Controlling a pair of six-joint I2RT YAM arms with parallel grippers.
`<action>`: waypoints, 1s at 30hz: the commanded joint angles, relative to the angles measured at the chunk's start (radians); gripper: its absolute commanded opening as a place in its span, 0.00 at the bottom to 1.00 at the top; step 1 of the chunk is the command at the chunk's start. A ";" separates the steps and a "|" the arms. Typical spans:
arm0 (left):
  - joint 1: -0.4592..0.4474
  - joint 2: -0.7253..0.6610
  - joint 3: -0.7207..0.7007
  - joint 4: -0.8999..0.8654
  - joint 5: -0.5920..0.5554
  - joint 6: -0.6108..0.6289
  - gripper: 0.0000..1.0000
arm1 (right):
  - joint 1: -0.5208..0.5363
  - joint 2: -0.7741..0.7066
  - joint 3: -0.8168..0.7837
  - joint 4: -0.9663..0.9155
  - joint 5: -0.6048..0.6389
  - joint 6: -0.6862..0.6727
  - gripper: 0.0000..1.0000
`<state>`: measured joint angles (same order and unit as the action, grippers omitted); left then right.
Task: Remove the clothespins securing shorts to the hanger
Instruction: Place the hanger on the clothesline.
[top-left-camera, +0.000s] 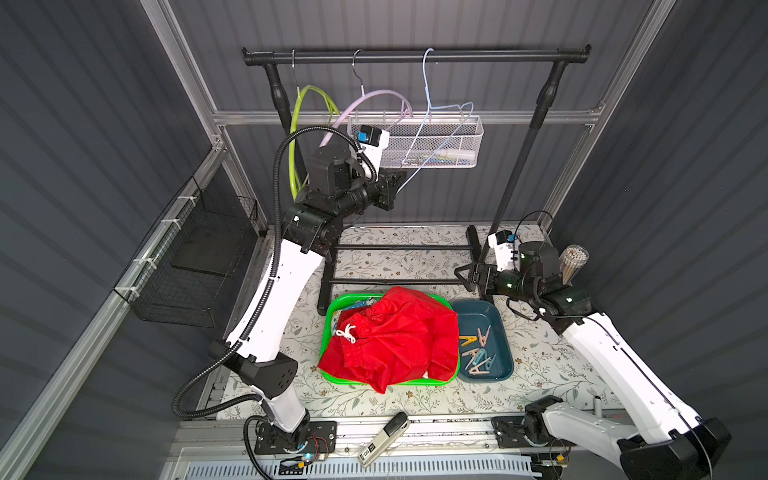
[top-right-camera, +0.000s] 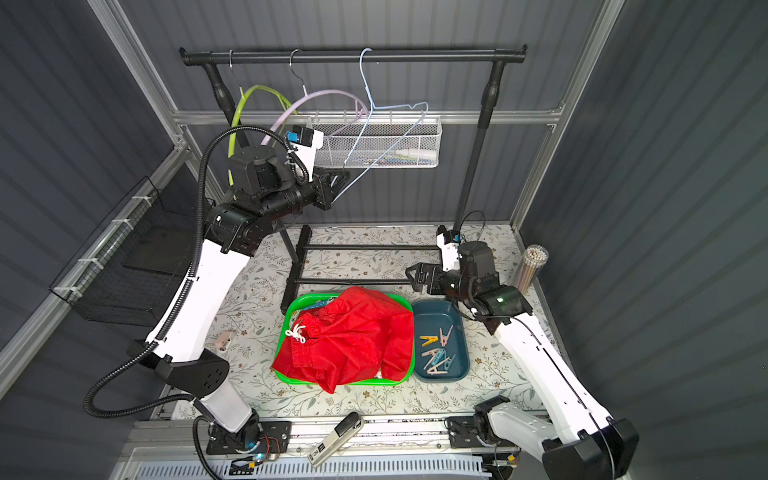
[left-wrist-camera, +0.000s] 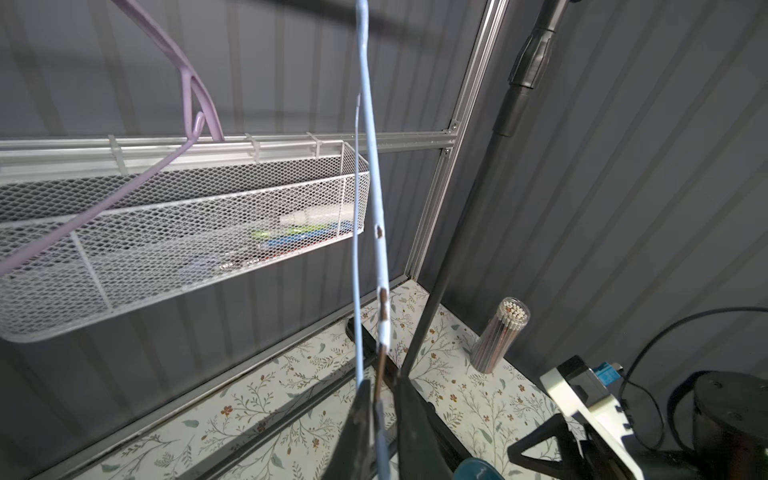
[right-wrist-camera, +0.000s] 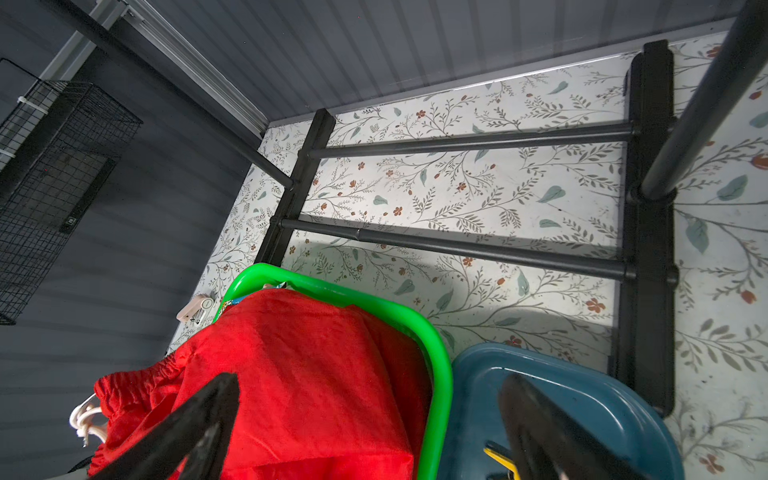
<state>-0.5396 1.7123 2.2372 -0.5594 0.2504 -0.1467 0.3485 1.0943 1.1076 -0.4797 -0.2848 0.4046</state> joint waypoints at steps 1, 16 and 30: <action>0.003 0.021 0.030 -0.081 -0.006 0.024 0.26 | -0.005 0.010 0.034 -0.001 -0.009 -0.016 0.99; 0.002 -0.008 0.018 -0.073 0.022 0.007 0.37 | -0.005 0.005 0.041 -0.011 -0.003 -0.026 0.99; 0.001 -0.068 -0.068 -0.046 0.003 -0.002 0.39 | -0.004 0.064 0.095 -0.043 0.025 -0.081 0.99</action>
<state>-0.5396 1.6897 2.1891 -0.6262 0.2611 -0.1425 0.3473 1.1358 1.1774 -0.5034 -0.2783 0.3511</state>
